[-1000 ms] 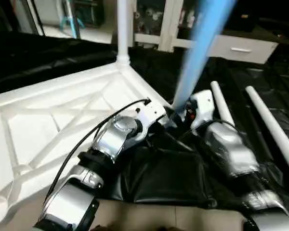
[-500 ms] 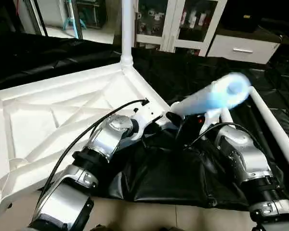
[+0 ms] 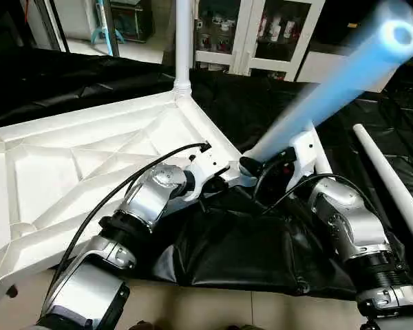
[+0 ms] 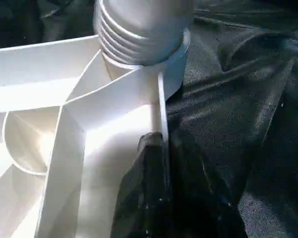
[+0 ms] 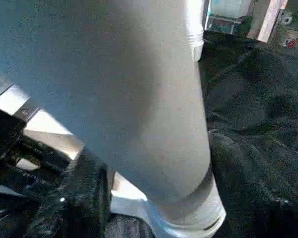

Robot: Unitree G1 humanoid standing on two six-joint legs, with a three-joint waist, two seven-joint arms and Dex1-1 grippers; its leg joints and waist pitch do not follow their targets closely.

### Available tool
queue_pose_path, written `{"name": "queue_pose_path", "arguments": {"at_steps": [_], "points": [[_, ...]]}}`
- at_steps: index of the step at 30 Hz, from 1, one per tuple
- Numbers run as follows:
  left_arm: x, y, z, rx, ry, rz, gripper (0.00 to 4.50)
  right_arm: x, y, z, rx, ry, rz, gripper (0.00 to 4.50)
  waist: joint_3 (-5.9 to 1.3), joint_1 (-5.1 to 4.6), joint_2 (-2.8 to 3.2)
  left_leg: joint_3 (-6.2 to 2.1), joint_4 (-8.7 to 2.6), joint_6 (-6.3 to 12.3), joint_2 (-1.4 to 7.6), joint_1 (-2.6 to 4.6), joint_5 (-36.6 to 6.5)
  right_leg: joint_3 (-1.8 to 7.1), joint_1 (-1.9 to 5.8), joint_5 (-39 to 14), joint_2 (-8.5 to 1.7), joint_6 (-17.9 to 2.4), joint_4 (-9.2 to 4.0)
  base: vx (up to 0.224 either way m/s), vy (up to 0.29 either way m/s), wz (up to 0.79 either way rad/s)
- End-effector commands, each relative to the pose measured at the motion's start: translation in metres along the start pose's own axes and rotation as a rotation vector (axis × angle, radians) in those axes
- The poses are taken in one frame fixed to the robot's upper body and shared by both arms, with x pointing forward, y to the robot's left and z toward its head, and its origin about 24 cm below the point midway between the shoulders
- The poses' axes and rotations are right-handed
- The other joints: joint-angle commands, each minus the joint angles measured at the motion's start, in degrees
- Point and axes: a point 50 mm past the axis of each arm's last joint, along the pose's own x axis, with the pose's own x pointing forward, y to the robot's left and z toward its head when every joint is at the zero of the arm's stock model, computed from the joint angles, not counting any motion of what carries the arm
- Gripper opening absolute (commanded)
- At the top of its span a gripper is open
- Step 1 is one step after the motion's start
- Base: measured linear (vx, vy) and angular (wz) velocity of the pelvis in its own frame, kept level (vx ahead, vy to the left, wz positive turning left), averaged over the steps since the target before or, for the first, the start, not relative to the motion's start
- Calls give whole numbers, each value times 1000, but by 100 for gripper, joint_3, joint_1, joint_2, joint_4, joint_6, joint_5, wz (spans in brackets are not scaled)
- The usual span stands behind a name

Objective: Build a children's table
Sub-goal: Insert table leg to table base

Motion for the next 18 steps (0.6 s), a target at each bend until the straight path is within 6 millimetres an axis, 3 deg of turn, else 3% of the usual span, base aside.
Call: {"name": "queue_pose_path", "arguments": {"at_steps": [1,8,15,18], "points": [[-2,-2,14,115,-38,-35,0,-5,-5,7,12,-33,-15,254,-441,24,23,-82,-357,453,245,85,-648,244,381,-405,-309,-1494,-272,0,0,0],[-12,0,1,299,12,-157,0,-17,-21,28,70,-104,-21,195,-442,55,98,-81,-370,368,257,125,-764,240,375,-334,-292,-1492,-263,0,0,0],[-19,3,-4,357,3,-221,0,-38,-26,36,44,-1,119,186,-449,139,105,-57,-348,336,248,143,-722,247,402,-120,-288,-1545,-231,0,0,0],[-18,-1,-7,359,-1,-253,0,-45,-25,38,47,51,169,185,-427,136,93,-63,-359,283,254,134,-876,248,413,-490,-313,-1494,-267,0,0,0]]}}
